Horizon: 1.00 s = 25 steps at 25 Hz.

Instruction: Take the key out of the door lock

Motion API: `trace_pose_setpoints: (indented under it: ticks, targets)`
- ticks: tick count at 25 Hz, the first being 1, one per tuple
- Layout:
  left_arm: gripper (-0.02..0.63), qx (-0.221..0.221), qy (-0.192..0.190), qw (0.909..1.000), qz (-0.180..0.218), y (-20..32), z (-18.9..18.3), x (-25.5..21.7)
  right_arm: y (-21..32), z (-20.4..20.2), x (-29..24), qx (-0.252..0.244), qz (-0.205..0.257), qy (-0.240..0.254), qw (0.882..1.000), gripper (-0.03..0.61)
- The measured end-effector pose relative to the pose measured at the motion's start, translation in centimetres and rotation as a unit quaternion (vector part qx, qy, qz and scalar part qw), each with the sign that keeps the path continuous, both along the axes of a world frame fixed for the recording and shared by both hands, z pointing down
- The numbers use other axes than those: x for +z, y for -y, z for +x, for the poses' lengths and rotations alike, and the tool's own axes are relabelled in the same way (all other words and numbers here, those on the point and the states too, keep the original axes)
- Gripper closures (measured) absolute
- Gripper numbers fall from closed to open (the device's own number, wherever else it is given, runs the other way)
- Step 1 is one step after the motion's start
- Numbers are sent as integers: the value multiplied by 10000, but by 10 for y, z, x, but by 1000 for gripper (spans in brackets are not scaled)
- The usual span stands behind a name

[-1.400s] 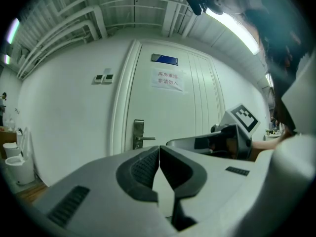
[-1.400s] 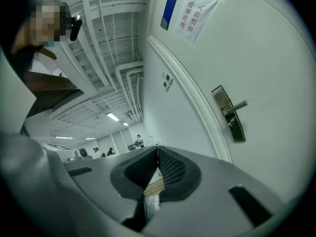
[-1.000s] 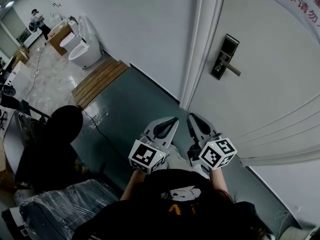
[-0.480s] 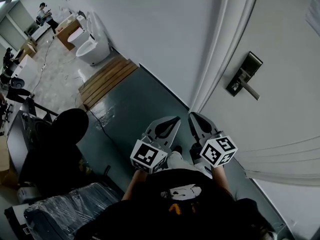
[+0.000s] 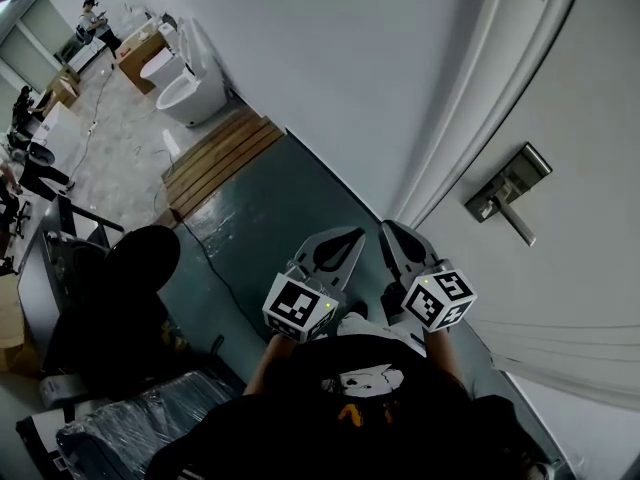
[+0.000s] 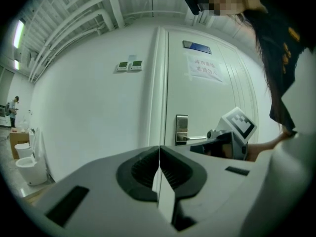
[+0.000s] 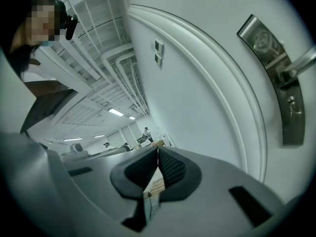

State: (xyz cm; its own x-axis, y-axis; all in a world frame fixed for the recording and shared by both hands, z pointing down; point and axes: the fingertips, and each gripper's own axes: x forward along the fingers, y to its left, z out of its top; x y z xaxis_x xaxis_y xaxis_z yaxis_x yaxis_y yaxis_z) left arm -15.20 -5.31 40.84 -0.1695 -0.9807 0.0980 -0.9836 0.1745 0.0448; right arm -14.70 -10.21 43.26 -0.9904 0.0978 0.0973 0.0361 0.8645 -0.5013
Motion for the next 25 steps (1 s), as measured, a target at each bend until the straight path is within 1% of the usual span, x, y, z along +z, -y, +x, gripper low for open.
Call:
trace_pose_setpoints:
  ticks: [3,7,9,12,19,25]
  targets:
    - [604,158,-5,9999,-61,19,-9,4,16,-8,4,110,-13,-2,9999,574]
    - [604,414,9,9991,-66,46,-11,1,38,-6,7,349,-34,4,9994,574]
    - [604,574,-21,9983,-106,58,-7,-1,47,-2,9,483,-47,-19,9988,574]
    - [604,705,11,9974,-171,69,-4,4,59,3,12,652,-44,-55,9978,574]
    - [604,1110,39,9937,-169,93,10,4,83,25,16,1129,-73,-43,9936,574]
    - [604,1496,128,9885,-179,108,26,-1,96,43,14,1488,-115,37,9888,572]
